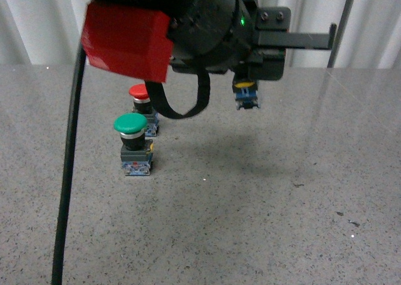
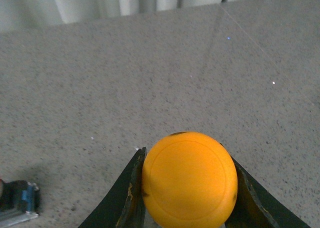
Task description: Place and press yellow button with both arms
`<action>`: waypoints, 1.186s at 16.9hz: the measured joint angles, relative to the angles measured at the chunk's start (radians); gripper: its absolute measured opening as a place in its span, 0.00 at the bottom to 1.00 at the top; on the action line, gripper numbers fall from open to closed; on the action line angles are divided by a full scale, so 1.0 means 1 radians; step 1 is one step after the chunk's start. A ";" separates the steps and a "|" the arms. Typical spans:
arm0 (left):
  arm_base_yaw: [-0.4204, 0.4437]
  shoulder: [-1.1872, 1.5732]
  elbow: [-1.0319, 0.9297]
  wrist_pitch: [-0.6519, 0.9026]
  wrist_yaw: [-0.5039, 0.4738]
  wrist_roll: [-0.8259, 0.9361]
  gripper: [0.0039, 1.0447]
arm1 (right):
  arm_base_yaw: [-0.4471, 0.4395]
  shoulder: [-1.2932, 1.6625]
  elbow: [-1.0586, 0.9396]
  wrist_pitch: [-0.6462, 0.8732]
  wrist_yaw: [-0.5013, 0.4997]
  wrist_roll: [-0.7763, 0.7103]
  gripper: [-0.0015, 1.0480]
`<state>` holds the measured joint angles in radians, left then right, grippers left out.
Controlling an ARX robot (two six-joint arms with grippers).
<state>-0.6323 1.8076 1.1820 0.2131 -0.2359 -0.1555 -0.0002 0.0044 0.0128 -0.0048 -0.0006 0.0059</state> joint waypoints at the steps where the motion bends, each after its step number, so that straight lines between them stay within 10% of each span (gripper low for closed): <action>1: -0.008 0.025 0.000 0.010 0.001 -0.017 0.31 | 0.000 0.000 0.000 0.000 0.000 0.000 0.94; 15: -0.039 0.137 -0.034 0.002 -0.078 -0.185 0.31 | 0.000 0.000 0.000 0.000 0.000 0.000 0.94; 20: -0.040 0.137 -0.030 -0.014 -0.066 -0.189 0.74 | 0.000 0.000 0.000 0.000 0.000 0.000 0.94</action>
<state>-0.6720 1.9442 1.1519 0.1986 -0.3023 -0.3443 -0.0002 0.0044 0.0128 -0.0044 -0.0006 0.0059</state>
